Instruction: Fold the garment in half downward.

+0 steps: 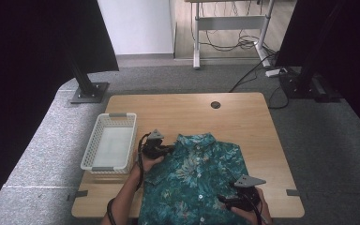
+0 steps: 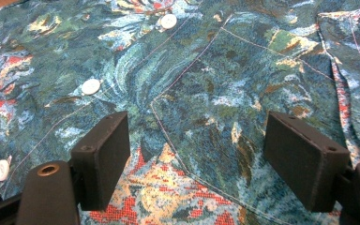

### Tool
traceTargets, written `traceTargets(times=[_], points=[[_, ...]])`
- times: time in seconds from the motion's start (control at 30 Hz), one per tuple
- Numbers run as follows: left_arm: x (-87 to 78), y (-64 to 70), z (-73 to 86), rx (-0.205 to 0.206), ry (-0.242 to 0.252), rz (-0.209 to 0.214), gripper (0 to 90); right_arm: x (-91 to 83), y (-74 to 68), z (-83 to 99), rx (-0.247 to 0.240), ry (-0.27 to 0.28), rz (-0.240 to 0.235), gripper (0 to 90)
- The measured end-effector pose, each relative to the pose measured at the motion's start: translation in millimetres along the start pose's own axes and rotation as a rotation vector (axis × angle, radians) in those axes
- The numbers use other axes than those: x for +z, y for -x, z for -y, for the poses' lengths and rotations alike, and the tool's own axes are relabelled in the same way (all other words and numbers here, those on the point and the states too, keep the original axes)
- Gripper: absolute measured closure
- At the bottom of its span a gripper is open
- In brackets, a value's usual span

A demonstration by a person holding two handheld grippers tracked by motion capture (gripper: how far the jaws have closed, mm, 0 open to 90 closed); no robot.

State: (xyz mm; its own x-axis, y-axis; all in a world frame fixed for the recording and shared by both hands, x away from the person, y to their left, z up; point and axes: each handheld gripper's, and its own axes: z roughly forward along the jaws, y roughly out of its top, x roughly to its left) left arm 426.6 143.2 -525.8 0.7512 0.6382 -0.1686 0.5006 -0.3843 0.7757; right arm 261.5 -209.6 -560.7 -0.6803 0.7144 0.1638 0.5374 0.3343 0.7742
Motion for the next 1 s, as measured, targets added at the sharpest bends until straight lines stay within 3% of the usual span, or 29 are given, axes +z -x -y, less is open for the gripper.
traceTargets(times=[0.23,0.4,0.73,1.0], points=[[-2.7,1.7,-0.1,0.012,0.003,0.004,87.9,-5.8,1.1,-8.2,0.0,0.027,-0.009,23.8],[-2.1,3.1,0.0,0.01,0.005,0.003,87.9,-10.1,12.3,-21.2,0.002,0.03,-0.009,23.8],[-1.2,4.7,-2.1,0.005,0.01,-0.002,87.8,-4.2,49.8,-55.5,-0.026,-0.002,-0.007,23.1],[0.1,8.1,-3.4,0.009,0.01,-0.009,87.8,18.1,85.2,-77.0,-0.01,-0.048,0.005,23.1]])
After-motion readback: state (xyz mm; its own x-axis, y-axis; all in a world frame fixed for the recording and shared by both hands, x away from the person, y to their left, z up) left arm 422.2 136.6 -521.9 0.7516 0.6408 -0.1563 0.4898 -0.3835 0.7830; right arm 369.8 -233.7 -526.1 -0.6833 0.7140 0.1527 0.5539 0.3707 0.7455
